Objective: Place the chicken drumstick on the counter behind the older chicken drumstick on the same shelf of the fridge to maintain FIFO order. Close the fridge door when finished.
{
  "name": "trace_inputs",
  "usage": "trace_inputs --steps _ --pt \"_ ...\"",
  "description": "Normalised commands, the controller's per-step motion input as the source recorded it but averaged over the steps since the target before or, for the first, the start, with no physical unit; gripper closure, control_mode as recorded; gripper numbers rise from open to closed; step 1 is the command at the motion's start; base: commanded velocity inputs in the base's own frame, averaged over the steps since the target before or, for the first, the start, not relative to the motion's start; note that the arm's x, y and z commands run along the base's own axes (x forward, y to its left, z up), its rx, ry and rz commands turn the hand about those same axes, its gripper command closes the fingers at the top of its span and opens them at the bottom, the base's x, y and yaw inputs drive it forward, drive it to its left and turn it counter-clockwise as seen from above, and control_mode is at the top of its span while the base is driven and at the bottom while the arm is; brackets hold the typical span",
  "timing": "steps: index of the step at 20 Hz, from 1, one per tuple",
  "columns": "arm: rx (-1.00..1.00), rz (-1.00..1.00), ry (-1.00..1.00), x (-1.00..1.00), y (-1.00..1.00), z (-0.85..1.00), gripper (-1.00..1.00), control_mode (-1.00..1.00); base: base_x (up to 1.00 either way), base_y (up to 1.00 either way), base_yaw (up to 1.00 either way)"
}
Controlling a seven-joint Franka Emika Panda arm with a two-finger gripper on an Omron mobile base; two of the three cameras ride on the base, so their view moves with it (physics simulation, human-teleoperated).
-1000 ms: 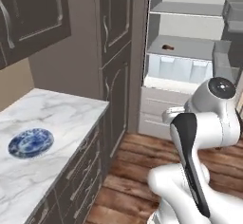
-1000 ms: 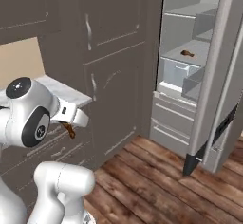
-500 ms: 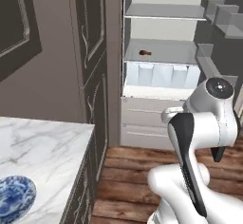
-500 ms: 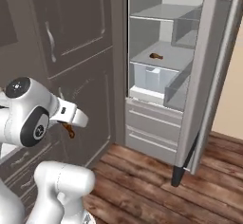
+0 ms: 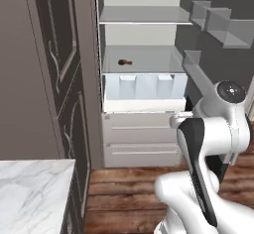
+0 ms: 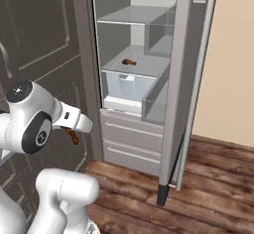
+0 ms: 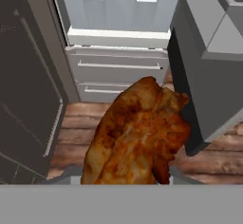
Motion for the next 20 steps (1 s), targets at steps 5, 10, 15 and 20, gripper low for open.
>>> trace_inputs --steps 5,10,15,20 --pt "0.00 0.00 0.00 0.00 0.00 0.00 1.00 1.00 0.80 0.09 -0.25" --pt "0.00 0.00 0.00 0.00 0.00 0.00 1.00 1.00 0.94 0.38 -0.20" --pt "0.00 0.00 0.00 0.00 0.00 0.00 1.00 1.00 0.77 0.18 -0.14" --pt "0.00 0.00 0.00 0.00 0.00 0.00 1.00 1.00 0.78 0.06 -0.11"
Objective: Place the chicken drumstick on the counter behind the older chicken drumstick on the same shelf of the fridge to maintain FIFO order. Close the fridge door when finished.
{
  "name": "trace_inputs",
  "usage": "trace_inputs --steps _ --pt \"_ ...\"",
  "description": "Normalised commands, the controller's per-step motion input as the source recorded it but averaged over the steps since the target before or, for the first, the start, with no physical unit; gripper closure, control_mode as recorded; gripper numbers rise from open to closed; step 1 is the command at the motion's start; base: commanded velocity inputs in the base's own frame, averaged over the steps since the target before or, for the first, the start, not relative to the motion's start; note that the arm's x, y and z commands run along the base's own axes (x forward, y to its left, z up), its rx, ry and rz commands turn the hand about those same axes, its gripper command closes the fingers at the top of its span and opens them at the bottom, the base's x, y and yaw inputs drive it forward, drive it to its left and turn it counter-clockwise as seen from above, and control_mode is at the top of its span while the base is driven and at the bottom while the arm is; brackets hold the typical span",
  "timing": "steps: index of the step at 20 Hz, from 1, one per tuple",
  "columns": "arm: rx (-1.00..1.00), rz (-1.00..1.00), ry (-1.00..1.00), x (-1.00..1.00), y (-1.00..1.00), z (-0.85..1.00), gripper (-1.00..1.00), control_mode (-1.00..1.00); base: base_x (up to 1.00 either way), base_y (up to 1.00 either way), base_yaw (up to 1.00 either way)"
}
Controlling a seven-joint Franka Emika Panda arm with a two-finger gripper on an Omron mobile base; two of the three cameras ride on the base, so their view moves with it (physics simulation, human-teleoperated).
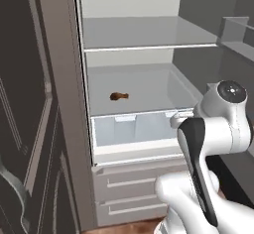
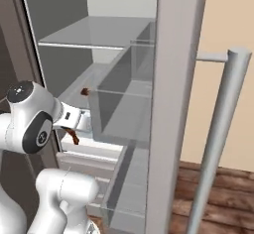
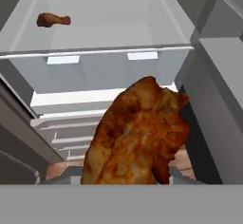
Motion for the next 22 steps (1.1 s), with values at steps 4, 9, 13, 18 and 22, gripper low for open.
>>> trace_inputs --steps 4,9,13,18,22 --pt "0.00 0.00 0.00 0.00 0.00 0.00 1.00 1.00 0.72 0.26 -0.09" --pt "0.00 0.00 0.00 0.00 0.00 0.00 1.00 1.00 0.49 0.25 -0.07" --pt "0.00 0.00 0.00 0.00 0.00 0.00 1.00 1.00 0.48 0.16 -0.10" --pt "0.00 0.00 0.00 0.00 0.00 0.00 1.00 1.00 0.52 0.26 -0.08" --pt "-0.04 0.00 -0.18 -0.03 0.00 -0.25 1.00 -1.00 0.11 0.06 -0.01"
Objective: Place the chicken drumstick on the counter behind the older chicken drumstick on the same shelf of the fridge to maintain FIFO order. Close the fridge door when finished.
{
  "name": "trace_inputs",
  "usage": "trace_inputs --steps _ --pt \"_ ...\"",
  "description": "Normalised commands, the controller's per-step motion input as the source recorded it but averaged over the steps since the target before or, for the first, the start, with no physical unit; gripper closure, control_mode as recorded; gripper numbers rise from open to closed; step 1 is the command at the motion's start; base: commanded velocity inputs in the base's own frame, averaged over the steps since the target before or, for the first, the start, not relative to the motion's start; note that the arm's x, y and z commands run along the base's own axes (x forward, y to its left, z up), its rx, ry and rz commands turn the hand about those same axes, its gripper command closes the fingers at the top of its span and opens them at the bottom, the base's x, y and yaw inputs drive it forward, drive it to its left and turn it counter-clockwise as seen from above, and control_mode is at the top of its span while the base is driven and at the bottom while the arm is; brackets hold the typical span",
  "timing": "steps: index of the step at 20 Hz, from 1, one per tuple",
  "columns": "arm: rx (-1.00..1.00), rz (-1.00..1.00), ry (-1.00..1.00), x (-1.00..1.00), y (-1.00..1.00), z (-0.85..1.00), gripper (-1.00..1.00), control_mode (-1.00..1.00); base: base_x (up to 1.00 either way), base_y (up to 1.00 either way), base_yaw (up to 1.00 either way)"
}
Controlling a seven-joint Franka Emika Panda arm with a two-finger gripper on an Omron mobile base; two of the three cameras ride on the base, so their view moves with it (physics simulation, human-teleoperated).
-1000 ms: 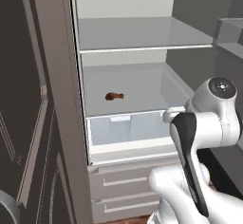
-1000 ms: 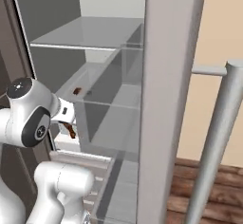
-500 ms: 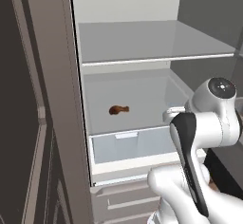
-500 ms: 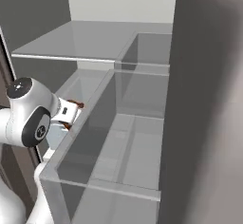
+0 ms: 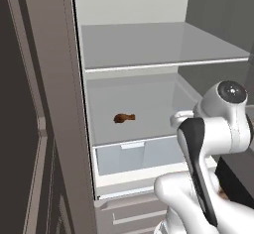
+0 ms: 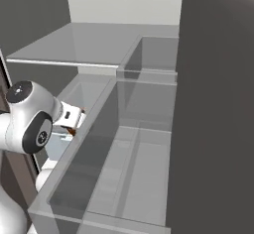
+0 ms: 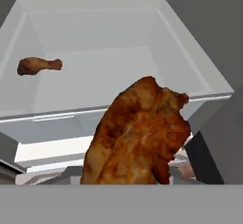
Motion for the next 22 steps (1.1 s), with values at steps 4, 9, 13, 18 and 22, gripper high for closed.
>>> trace_inputs --steps 4,9,13,18,22 --pt "-0.18 0.12 -0.57 -0.14 0.00 -0.51 1.00 -1.00 0.00 0.00 0.00" --pt "-0.14 0.07 -0.30 0.43 0.00 -0.03 1.00 -1.00 0.00 0.00 0.00" --pt "-0.05 0.12 -0.10 0.67 0.00 -0.43 1.00 -1.00 0.00 0.00 0.00" --pt "-0.03 0.13 -0.10 0.38 0.00 -0.50 1.00 -1.00 0.00 0.00 0.00" --pt "-0.01 0.05 -0.01 0.39 0.01 -0.14 1.00 -1.00 0.00 0.00 0.00"
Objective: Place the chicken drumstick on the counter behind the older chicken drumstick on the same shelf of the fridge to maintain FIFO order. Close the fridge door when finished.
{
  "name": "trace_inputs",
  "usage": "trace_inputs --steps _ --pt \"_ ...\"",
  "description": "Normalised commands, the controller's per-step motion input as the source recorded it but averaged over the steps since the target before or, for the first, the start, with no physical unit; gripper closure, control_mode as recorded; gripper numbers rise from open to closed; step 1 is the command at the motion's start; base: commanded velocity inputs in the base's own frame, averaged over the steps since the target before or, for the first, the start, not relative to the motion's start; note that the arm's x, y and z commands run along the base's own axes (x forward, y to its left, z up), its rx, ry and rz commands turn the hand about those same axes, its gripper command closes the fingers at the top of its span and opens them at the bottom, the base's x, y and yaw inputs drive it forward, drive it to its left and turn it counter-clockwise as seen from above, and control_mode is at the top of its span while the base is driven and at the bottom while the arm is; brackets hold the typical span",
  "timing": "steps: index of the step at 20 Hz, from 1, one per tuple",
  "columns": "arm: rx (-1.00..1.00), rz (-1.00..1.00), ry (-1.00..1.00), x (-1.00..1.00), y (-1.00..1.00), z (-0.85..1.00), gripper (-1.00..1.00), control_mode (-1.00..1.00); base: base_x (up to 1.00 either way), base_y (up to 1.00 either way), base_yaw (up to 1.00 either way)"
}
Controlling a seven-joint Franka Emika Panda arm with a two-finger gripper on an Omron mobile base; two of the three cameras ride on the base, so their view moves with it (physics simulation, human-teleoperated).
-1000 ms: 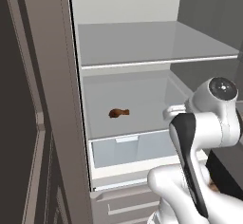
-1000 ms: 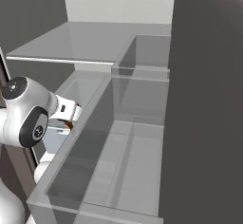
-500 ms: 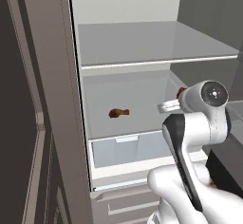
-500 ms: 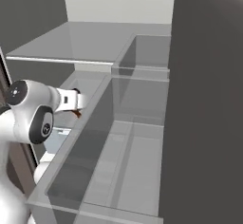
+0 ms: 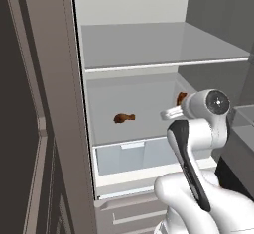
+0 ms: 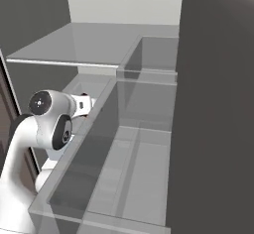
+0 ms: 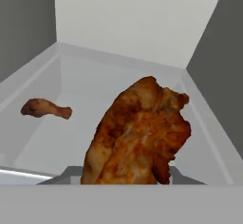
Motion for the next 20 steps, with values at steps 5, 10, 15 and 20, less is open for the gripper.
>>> trace_inputs --steps 5,10,15,20 --pt "-0.01 0.01 0.00 0.57 0.02 -0.07 1.00 -1.00 0.00 0.00 0.00" --pt "-0.03 0.05 0.00 0.52 0.00 -0.14 1.00 -1.00 0.00 0.00 0.00" --pt "-0.02 0.05 0.00 0.54 0.00 -0.11 1.00 -1.00 0.00 0.00 0.00" --pt "-0.02 0.02 0.00 0.57 0.00 -0.05 1.00 -1.00 0.00 0.00 0.00"
